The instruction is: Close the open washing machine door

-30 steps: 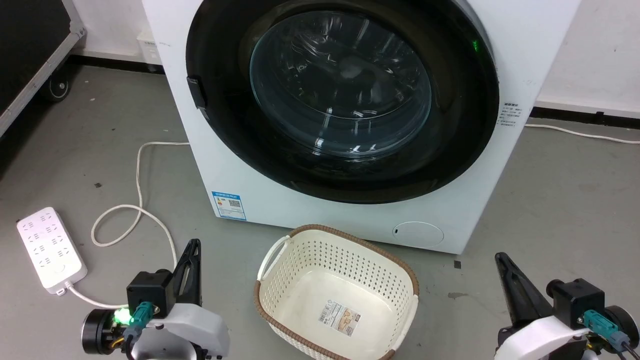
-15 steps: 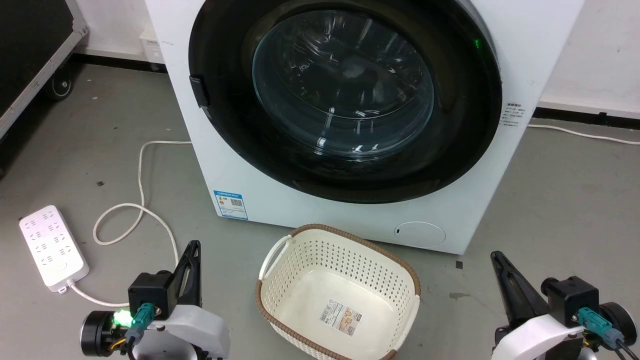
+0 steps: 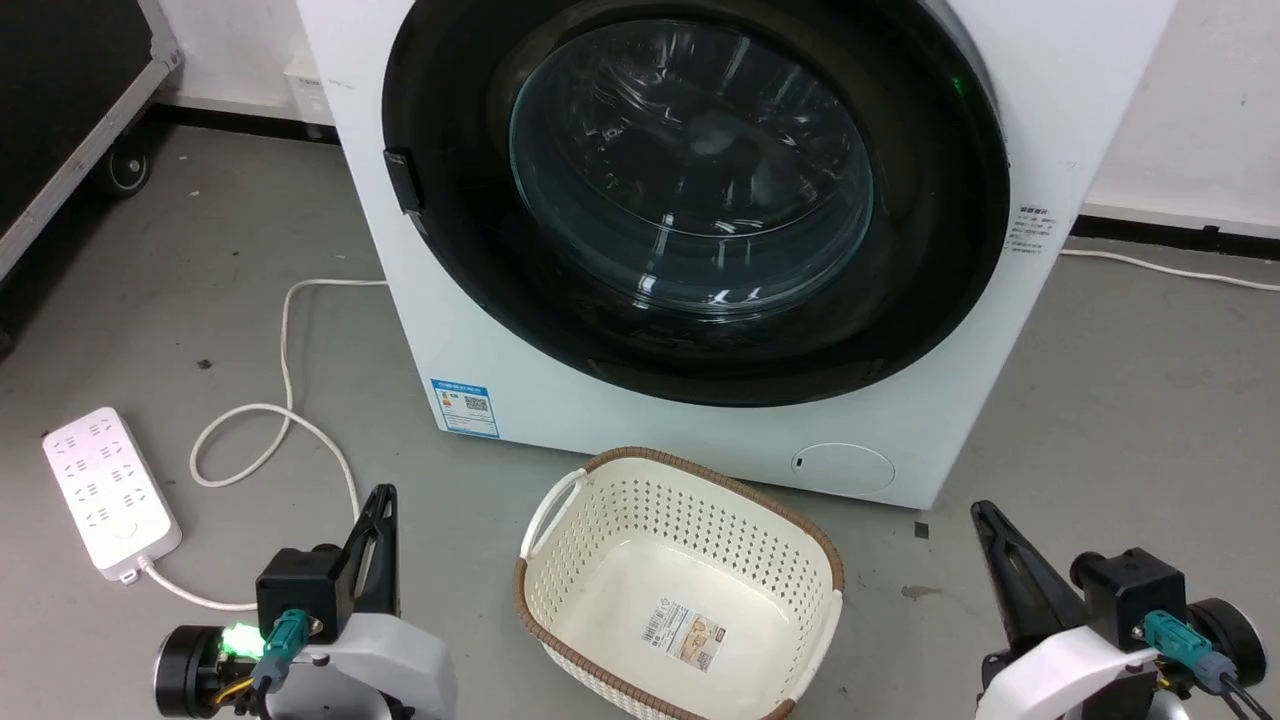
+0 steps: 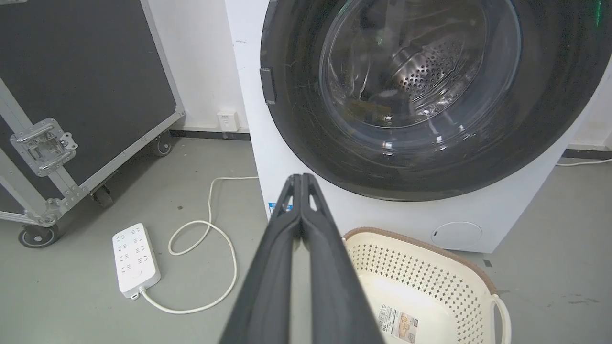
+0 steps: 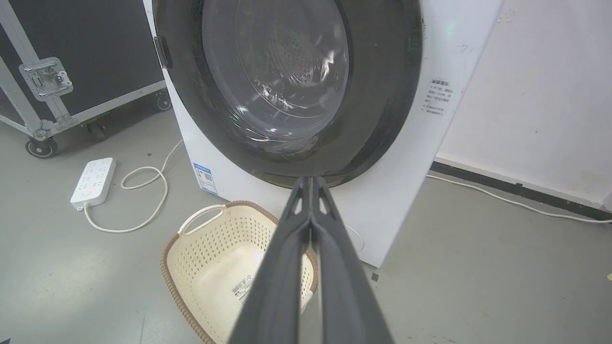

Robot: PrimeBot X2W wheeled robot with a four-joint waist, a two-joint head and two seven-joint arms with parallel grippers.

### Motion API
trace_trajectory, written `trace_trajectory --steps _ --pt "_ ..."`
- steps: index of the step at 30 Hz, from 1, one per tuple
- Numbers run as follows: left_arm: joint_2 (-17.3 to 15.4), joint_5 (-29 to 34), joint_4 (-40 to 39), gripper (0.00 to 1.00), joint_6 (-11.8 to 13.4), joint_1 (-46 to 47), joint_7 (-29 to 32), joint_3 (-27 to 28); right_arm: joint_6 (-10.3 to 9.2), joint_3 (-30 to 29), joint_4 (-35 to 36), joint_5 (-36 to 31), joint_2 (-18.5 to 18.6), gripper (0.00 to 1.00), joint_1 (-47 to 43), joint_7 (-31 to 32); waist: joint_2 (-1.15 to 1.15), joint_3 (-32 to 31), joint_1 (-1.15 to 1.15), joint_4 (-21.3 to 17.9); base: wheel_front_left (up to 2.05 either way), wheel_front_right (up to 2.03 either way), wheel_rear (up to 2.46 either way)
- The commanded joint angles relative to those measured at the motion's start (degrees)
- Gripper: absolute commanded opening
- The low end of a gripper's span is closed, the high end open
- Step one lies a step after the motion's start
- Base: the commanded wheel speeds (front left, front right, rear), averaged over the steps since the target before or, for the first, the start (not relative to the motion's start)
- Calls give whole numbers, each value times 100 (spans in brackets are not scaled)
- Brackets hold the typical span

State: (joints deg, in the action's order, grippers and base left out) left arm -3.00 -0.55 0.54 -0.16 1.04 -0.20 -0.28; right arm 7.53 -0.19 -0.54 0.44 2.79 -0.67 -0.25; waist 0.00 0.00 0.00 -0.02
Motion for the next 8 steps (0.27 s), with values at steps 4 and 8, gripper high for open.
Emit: trace_trajectory --steps 4,8 --pt "13 55 -54 0 16 -104 20 28 -4 19 54 -44 9 0 67 25 0 0 0 2 0 0 0" --pt "13 55 -54 0 16 -104 20 28 -4 19 54 -44 9 0 67 25 0 0 0 2 0 0 0"
